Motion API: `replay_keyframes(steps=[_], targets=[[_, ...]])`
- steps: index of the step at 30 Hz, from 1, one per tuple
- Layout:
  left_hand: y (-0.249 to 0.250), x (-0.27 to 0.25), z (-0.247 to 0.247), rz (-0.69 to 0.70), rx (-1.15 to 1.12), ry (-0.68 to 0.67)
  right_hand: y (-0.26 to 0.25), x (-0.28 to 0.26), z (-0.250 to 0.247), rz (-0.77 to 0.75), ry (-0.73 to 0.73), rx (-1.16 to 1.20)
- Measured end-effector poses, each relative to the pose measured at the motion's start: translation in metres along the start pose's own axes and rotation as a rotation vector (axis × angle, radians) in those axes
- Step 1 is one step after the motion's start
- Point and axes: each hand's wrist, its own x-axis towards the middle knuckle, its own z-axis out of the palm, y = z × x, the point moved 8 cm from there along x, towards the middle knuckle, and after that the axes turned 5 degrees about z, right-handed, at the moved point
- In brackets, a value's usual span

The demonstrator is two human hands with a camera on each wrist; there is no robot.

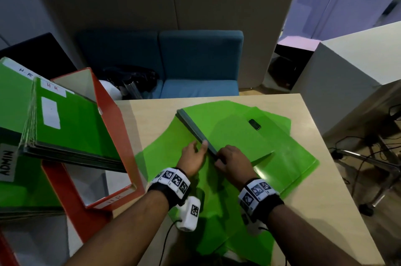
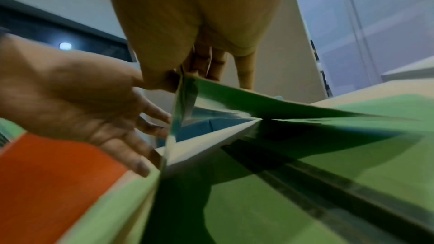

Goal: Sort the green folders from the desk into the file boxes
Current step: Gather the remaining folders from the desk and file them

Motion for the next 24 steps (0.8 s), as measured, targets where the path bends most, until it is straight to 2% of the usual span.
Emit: replay_keyframes(steps=[2, 4, 7, 10, 12, 14, 16, 19, 21, 24], targets=[[0.003, 0.01, -0.015, -0.057, -0.087, 0.11, -0.015, -0.002, -0.005, -0.021, 0.052, 0.104], [0.011, 0.015, -0.029, -0.05, -0.143, 0.188, -0.028, -0.006, -0.009, -0.046, 0.092, 0.173], [0.034, 0.009, -0.047, 0.014, -0.132, 0.231, -0.047, -0.013, -0.01, -0.124, 0.09, 0.221], [0.059, -0.003, -0.068, 0.133, -0.06, 0.316, -0.061, -0.013, -0.011, -0.23, 0.01, 0.295], [0.074, -0.013, -0.082, 0.213, -0.056, 0.381, -0.057, -0.005, -0.013, -0.239, -0.022, 0.323], [0.083, -0.023, -0.095, 0.267, -0.113, 0.422, -0.033, 0.007, -0.018, -0.127, 0.028, 0.321], [0.089, -0.031, -0.106, 0.287, -0.182, 0.454, 0.003, 0.017, -0.022, 0.099, 0.07, 0.331], [0.089, -0.038, -0.12, 0.285, -0.263, 0.492, 0.058, 0.023, -0.014, 0.413, -0.004, 0.323], [0.082, -0.038, -0.127, 0.272, -0.309, 0.524, 0.077, 0.024, -0.008, 0.49, -0.088, 0.322], [0.071, -0.036, -0.133, 0.269, -0.334, 0.562, 0.079, 0.026, -0.013, 0.464, -0.128, 0.348]])
